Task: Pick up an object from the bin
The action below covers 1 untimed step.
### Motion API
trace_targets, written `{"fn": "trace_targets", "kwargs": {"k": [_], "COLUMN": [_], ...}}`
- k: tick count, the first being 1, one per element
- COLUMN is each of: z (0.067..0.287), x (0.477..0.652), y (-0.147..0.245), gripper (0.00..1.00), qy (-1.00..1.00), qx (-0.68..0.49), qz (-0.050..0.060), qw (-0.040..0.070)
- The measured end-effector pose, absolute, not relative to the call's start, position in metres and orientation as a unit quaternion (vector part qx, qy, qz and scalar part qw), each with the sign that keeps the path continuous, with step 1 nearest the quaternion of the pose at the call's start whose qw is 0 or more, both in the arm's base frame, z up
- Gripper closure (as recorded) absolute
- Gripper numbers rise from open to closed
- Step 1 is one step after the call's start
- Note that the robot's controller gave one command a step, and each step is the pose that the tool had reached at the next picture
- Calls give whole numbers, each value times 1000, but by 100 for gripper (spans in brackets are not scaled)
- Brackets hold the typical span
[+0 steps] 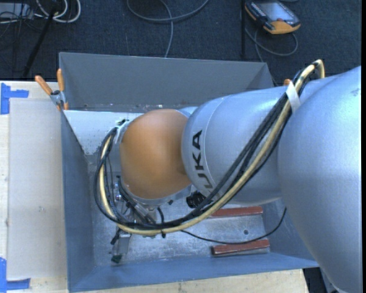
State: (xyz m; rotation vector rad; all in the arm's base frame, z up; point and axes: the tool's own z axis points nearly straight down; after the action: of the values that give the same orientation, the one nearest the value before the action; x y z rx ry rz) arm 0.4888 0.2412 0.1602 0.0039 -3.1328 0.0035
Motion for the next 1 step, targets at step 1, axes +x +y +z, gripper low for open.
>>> {"fn": "trace_targets", "kwargs": {"k": [1], "z": [68], "x": [489], "y": [218], "gripper": [0], "qy": [-999], "qx": [46], "qz": [2], "qw": [5]}}
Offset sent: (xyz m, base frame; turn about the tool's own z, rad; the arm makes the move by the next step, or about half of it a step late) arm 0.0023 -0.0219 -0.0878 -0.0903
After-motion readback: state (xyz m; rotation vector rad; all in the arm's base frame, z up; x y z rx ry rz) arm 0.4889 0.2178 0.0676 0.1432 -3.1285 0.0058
